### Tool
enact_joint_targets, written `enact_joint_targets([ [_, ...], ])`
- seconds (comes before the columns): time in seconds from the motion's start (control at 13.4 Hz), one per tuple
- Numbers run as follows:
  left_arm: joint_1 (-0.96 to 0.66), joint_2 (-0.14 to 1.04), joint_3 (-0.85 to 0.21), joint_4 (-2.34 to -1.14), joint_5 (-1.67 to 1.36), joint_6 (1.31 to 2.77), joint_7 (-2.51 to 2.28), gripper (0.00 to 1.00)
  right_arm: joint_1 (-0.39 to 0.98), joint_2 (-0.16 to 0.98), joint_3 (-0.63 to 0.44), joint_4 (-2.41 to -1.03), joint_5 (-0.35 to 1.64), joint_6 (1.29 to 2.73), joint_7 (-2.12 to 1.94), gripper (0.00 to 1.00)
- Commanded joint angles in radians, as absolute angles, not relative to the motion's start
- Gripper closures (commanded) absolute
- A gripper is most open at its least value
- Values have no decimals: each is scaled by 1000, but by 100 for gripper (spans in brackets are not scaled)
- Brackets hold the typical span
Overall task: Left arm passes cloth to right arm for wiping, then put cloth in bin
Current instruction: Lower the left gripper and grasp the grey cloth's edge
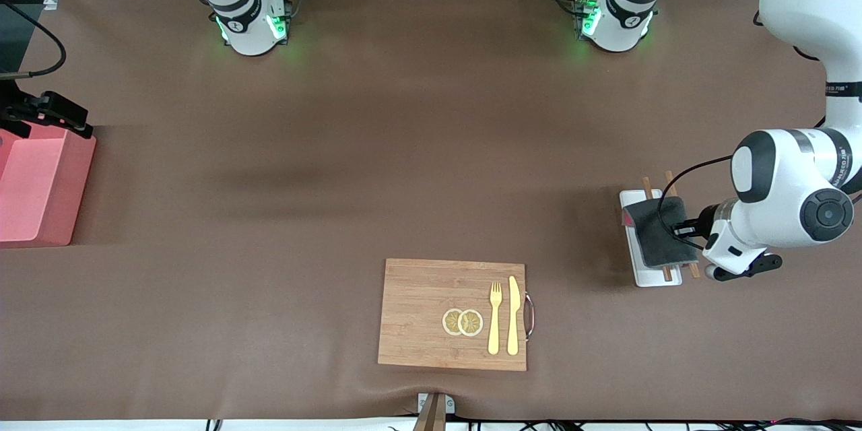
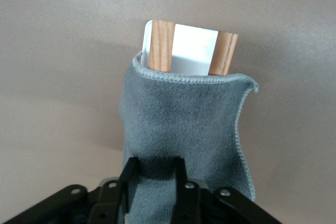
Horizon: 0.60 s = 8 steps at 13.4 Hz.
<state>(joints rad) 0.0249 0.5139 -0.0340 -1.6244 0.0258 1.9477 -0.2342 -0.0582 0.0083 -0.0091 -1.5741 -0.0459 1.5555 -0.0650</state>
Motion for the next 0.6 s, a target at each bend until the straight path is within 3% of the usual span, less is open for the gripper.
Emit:
enact_joint_targets([
  [0.0,29,512,-38,-1624,32,1960,-249,71,-64,2,-6,-1566,-40,1542,-55,0],
  [0.52,28,515,-38,-1623,40,1960,-249,84,-64,3,-6,-1571,-40,1540,-55,0],
])
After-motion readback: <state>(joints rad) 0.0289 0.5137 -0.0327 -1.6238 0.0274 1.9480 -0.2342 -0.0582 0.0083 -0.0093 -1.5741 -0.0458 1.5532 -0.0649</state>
